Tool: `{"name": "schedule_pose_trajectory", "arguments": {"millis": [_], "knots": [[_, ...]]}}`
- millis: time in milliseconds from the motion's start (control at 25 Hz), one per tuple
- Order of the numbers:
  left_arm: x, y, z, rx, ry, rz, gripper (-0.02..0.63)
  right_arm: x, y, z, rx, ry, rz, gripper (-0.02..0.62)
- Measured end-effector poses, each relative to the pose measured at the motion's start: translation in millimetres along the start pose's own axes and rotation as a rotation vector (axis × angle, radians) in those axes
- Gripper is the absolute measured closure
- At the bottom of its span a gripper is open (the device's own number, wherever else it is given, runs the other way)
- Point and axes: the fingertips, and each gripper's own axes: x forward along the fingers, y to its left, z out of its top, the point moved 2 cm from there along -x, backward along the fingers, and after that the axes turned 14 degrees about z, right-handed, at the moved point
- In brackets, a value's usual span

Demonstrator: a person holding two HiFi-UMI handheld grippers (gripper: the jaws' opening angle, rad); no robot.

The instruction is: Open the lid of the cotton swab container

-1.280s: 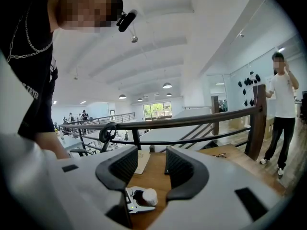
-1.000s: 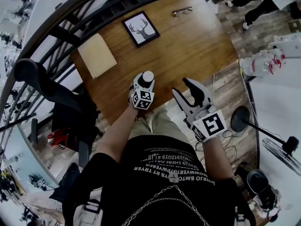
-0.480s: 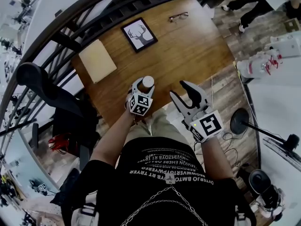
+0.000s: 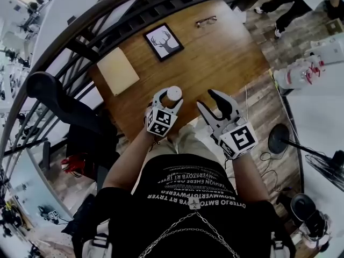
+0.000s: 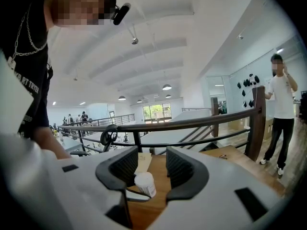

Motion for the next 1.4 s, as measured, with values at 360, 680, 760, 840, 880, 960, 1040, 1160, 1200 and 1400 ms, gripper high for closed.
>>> {"name": "schedule_pose_trajectory", "arguments": {"millis": [360,680,760,840,880,960,1040,1160,1200,1400], "knots": [[-43,17,50,-0.008,-0.009,-0.031,0.333,0,11,4,-0.007,-0.014,-0.017,0.405],[-83,19,96,0.048,-0.064,-0.064,0.333,0,24,20,-0.028,-0.049,-0.012,0.405],[-91,20,106,0.052,-0.069,-0.064,0.333,1,27,24,-0.038,-0.051,-0.009,0.405],[-99,20,114,0.056,-0.076,-0.067,0.333,2,30,26,-0.051,-0.045,-0.008,0.407],[-102,19,118,0.062,-0.08,-0.069,0.333,2,33,27,-0.057,-0.042,-0.006,0.407],[-109,18,125,0.08,-0.084,-0.075,0.333,4,37,32,-0.064,-0.052,-0.001,0.407],[-116,16,129,0.097,-0.075,-0.088,0.333,6,42,38,-0.072,-0.067,0.01,0.407],[-124,12,135,0.108,-0.061,-0.115,0.333,8,50,46,-0.079,-0.075,0.033,0.405],[-127,11,137,0.11,-0.06,-0.122,0.333,8,53,49,-0.08,-0.076,0.042,0.405],[-138,8,143,0.122,-0.059,-0.142,0.333,13,68,56,-0.088,-0.069,0.091,0.362]]}}
